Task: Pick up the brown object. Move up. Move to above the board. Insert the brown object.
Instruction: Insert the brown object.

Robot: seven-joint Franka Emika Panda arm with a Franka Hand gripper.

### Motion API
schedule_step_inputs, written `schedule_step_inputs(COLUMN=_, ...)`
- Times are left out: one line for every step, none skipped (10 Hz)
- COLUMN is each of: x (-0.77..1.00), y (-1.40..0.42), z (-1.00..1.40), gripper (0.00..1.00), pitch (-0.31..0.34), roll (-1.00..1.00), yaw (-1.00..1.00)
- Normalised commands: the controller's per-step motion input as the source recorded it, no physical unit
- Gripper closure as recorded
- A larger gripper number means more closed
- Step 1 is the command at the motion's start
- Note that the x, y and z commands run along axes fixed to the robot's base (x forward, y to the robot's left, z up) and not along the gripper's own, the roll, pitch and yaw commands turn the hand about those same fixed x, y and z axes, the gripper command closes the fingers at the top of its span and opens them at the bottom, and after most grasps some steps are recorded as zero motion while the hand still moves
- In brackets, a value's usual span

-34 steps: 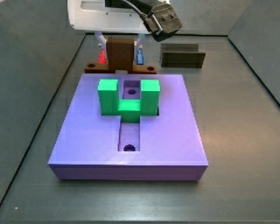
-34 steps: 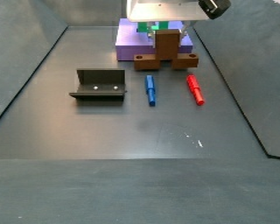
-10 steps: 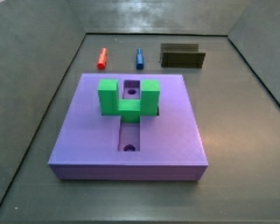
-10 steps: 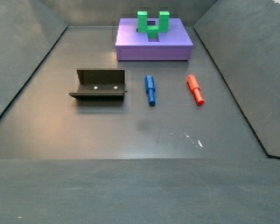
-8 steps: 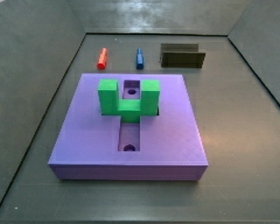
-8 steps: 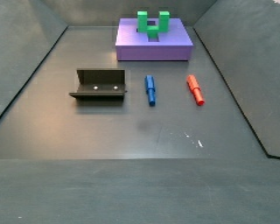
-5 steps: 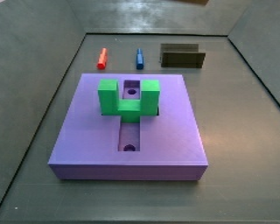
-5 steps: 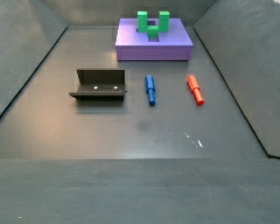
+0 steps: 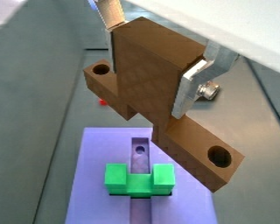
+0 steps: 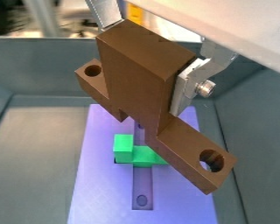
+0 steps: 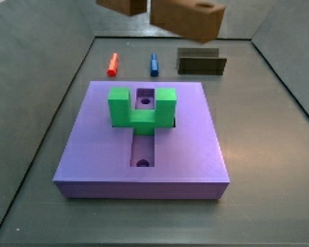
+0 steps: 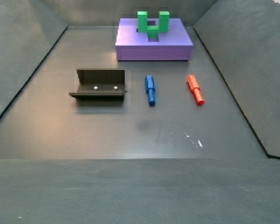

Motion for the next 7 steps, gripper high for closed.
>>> schedule_step_inputs(x=0.00, y=0.00, z=-0.25, gripper=1.00, pitch=-0.007, roll=0.08, yaw=-1.00)
schedule_step_inputs(x=0.00, y=0.00, z=-0.23, gripper=1.00, pitch=0.000, roll=0.08, yaw=-1.00)
schedule_step_inputs(x=0.00, y=0.00, z=-0.22, gripper=1.00, pitch=0.000, roll=0.07, yaw=-1.00)
schedule_step_inputs(x=0.00, y=-0.06, z=-0.12, gripper=1.00, pitch=0.000, roll=0.05, yaw=-1.00)
schedule_step_inputs(x=0.00, y=-0.09, z=-0.05, gripper=1.00, pitch=0.000, roll=0.06, yaw=-1.00)
schedule_step_inputs(x=0.00, y=-0.08, z=-0.10, gripper=1.00, pitch=0.000, roll=0.06, yaw=-1.00)
schedule_step_inputs(x=0.01, y=-0.18, z=-0.27, gripper=1.00, pitch=-0.040, roll=0.00, yaw=-0.95)
